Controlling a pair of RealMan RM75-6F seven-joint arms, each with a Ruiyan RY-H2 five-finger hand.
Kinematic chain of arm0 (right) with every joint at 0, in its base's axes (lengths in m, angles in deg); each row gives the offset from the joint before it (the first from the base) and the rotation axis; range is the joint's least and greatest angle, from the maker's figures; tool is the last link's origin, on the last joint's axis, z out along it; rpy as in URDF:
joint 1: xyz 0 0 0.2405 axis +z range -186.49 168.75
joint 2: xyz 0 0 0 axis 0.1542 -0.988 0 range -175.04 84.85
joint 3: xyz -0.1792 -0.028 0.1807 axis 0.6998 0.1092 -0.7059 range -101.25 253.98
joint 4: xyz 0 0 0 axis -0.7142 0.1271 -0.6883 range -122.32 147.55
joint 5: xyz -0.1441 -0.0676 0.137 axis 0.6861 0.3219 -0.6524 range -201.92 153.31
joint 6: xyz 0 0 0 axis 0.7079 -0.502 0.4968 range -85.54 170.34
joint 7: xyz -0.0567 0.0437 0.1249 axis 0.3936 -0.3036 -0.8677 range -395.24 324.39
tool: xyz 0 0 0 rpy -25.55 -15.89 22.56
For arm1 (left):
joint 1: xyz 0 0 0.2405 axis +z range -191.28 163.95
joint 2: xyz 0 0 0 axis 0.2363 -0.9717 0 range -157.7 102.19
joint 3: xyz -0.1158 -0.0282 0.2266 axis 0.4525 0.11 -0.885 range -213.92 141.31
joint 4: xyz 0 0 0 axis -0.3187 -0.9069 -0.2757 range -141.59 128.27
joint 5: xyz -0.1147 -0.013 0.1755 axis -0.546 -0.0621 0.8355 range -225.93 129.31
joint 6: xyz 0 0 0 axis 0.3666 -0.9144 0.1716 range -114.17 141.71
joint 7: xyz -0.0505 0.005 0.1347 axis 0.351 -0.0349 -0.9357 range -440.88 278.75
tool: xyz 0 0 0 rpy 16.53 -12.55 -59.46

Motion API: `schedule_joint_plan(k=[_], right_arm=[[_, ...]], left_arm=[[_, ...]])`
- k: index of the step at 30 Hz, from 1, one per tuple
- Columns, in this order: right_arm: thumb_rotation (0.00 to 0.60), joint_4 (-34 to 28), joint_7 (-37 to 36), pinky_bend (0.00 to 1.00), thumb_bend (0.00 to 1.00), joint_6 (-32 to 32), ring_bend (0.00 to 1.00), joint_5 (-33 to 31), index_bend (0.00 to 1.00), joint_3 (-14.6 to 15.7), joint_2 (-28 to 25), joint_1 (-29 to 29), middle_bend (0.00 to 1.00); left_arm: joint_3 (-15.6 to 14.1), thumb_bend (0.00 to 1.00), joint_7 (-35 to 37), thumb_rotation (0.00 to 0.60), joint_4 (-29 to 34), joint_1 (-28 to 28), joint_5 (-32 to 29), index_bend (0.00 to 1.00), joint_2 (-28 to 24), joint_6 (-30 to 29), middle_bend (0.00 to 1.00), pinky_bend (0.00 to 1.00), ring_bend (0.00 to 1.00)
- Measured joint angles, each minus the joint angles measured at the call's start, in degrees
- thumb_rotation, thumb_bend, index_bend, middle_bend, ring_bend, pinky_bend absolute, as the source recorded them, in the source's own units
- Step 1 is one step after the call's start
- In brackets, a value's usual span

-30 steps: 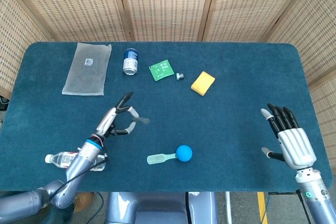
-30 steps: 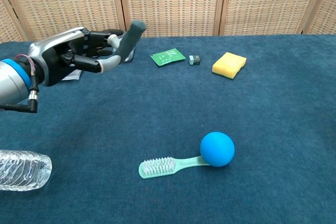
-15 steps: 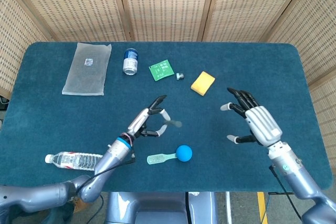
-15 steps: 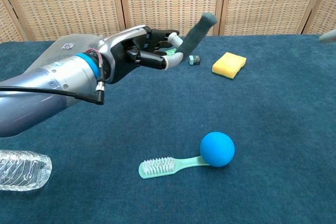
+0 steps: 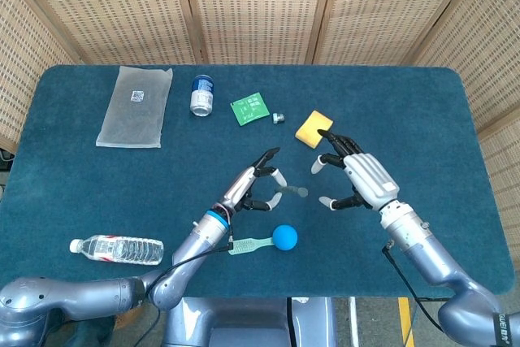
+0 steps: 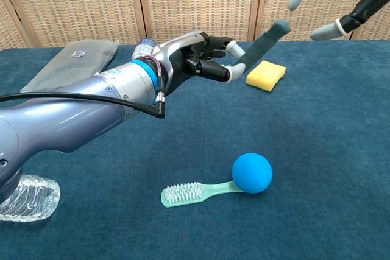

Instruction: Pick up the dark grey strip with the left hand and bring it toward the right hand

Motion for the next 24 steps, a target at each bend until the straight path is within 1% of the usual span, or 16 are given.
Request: schedule_joint_plan(k=[5,8,13,24], right_arm=[[0.6,-1.95,5.54,0.0,0.36,0.15,0.0,-4.95,0.45,0.24,1.63,1.91,0.0],[0.6,-2.8,7.32,0.0,0.36,-0.11,0.0,-6.57,0.46,0.33,2.41,2.72,0.0],[0.6,-3.4,9.4,0.0,0.38,-0.61,0.0,-8.25,0.48,0.36,2.97,3.61,0.0],[0.6,-4.16,12.8,0.0,0.45,-2.0,0.0,-10.2,0.52,1.04,3.13,4.4,0.0]], left_arm=[[0.62,0.46,-0.78,0.6,0.1,-0.63,-1.27,0.75,0.57,-0.22,0.0,0.0,0.0],[0.73,0.46,-1.05,0.6,0.22,-0.91,-1.66,0.75,0.79,-0.16,0.0,0.0,0.0],[0.65,0.46,-1.36,0.6,0.34,-1.15,-1.83,0.75,1.11,-0.25,0.0,0.0,0.0],[0.51,0.46,-1.3,0.6,0.93,-1.03,-2.02,0.75,1.09,-0.43,0.0,0.0,0.0]])
